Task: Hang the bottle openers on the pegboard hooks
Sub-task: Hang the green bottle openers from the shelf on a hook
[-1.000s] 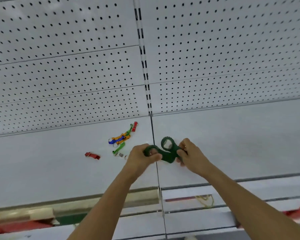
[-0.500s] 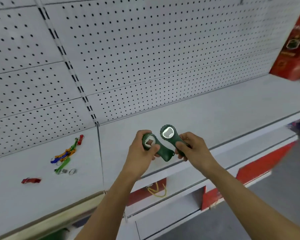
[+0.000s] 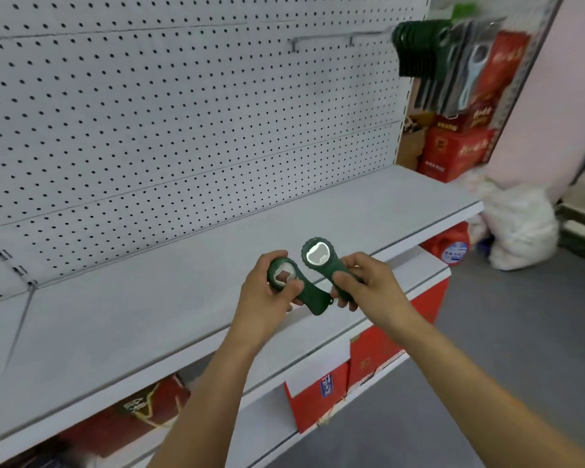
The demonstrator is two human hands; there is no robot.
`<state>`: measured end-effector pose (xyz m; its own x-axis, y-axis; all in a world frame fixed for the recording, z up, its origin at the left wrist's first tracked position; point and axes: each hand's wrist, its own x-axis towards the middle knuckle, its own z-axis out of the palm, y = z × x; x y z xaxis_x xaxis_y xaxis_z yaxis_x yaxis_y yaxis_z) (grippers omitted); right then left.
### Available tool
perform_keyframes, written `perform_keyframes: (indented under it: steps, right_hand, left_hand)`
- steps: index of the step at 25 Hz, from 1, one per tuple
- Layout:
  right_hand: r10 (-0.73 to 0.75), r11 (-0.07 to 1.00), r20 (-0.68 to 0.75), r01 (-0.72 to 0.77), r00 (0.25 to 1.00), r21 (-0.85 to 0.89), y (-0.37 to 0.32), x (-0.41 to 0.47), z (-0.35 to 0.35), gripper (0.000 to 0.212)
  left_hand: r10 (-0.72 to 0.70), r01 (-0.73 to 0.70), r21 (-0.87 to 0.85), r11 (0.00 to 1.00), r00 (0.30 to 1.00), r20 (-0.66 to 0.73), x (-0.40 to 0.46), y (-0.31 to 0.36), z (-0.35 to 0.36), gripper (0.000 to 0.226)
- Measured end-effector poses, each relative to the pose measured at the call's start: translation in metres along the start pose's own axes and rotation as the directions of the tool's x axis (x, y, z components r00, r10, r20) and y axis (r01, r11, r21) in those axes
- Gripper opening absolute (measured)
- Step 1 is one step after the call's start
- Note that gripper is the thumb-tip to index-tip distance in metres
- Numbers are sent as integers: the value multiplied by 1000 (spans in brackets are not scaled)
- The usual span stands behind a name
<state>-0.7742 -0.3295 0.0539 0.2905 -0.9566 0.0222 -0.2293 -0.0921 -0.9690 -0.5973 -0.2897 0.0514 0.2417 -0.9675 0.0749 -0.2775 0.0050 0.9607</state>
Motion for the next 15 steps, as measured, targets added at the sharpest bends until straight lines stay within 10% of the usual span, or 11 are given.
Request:
perform_keyframes:
  steps: [15]
  right_hand:
    - [-54, 995, -122, 65, 991, 81, 42, 89, -176, 7]
  left_hand:
    - [78, -79, 7, 997, 994, 71, 110, 63, 172, 40]
